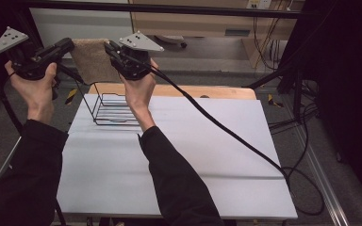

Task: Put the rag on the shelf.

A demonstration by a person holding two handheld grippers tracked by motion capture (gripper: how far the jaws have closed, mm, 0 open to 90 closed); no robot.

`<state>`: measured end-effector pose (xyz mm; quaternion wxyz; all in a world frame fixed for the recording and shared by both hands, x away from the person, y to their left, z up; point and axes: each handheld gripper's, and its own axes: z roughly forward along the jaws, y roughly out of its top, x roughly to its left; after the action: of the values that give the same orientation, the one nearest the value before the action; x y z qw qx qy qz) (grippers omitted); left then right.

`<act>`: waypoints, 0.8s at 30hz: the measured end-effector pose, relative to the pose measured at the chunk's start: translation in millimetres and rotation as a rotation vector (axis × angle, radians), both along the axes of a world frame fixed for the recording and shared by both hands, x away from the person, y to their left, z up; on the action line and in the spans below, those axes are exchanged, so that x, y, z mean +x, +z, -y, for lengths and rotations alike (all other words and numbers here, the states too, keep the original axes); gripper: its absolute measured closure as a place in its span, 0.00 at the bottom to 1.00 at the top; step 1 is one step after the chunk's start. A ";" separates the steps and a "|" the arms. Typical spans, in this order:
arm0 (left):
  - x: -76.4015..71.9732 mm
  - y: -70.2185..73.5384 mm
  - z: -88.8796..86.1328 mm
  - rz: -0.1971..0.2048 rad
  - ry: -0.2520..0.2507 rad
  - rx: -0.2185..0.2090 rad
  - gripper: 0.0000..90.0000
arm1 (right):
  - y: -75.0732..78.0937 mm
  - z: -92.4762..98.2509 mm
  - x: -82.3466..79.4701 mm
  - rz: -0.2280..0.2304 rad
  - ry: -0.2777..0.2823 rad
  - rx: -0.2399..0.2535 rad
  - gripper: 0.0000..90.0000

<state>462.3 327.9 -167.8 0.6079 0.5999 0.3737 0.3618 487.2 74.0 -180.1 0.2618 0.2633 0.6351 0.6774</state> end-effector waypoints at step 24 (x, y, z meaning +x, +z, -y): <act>44.2 8.8 -3.9 -0.017 0.027 0.012 0.95 | 12.0 -10.1 40.1 -0.027 -0.020 -0.012 0.92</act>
<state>506.6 331.8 -158.9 0.5964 0.6014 0.3846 0.3670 527.3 84.1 -168.1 0.2615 0.2774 0.6399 0.6673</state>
